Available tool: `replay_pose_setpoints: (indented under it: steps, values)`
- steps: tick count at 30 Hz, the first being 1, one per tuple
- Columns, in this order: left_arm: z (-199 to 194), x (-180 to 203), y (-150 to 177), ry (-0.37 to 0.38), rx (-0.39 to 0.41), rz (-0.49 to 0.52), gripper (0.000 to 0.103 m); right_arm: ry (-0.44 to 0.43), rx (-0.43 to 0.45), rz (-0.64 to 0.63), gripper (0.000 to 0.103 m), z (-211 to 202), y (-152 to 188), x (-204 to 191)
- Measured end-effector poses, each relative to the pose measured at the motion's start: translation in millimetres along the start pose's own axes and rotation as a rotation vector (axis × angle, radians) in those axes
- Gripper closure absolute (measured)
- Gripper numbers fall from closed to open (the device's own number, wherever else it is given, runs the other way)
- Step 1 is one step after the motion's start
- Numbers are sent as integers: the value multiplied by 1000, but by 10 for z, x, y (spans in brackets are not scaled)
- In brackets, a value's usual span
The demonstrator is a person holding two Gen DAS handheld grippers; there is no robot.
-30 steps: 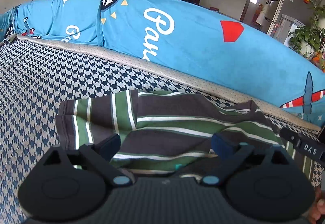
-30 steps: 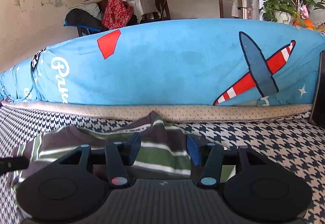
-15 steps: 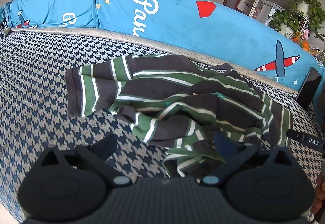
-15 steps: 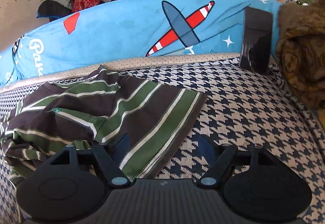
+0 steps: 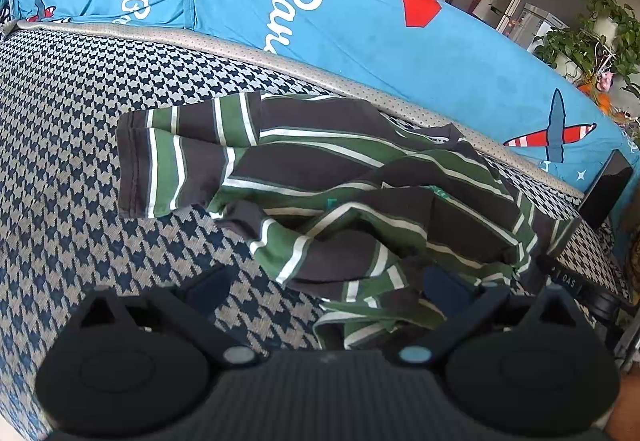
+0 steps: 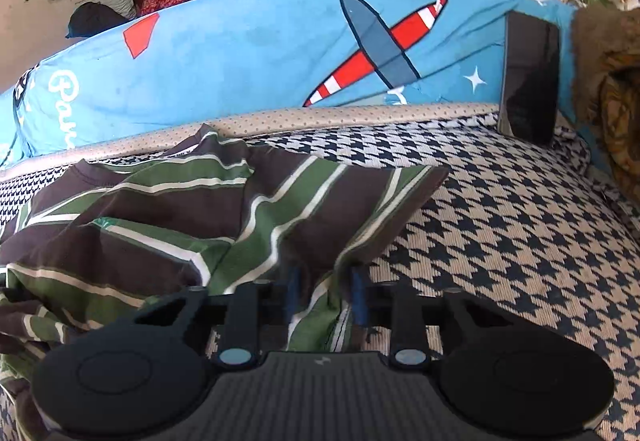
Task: Fold clothes
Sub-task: 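Grasp the striped shirt with the right gripper and lift it, then lower the shirt onto the bed and open the right gripper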
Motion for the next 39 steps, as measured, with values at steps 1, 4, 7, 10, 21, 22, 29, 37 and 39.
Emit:
replay_pose_setpoints:
  steps: [1, 4, 7, 10, 21, 22, 29, 37, 39]
  values:
    - [3, -11, 2, 1, -3, 0, 0, 20, 37, -6, 92, -17, -36, -15]
    - [3, -58, 3, 3, -6, -6, 0, 105, 159, -5, 98, -102, -174, -2]
    - [7, -117, 6, 2, -9, -21, 0, 168, 220, 77, 97, -196, -308, 173]
    - [10, -193, 9, -19, -9, -40, 0, 123, 177, 170, 93, -260, -374, 310]
    - [-94, -252, 128, -48, 19, -35, 0, -197, -57, 60, 65, -618, 164, -184]
    - [-106, -250, 141, -51, 22, -31, 0, -211, -66, 44, 65, -665, 235, -226]
    - [-199, -247, 240, -62, 43, -6, 0, -304, -126, -70, 51, -1000, 731, -518]
    - [-438, -351, 462, -46, 66, -16, 0, -314, -122, -172, 40, -1410, 1268, -594]
    - [-482, -375, 516, -45, 68, -18, 0, -306, -110, -182, 36, -1514, 1377, -551]
Point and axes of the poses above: each gripper's, at about its wrist camera, not at the fingertips, and z roughly the way its jaws point, x to its right, y to its underside, the point moved 4 cm from there along z, roughly the way its jaws point, and after that the axes turned 14 degrees about z, right-handed, at the moved point
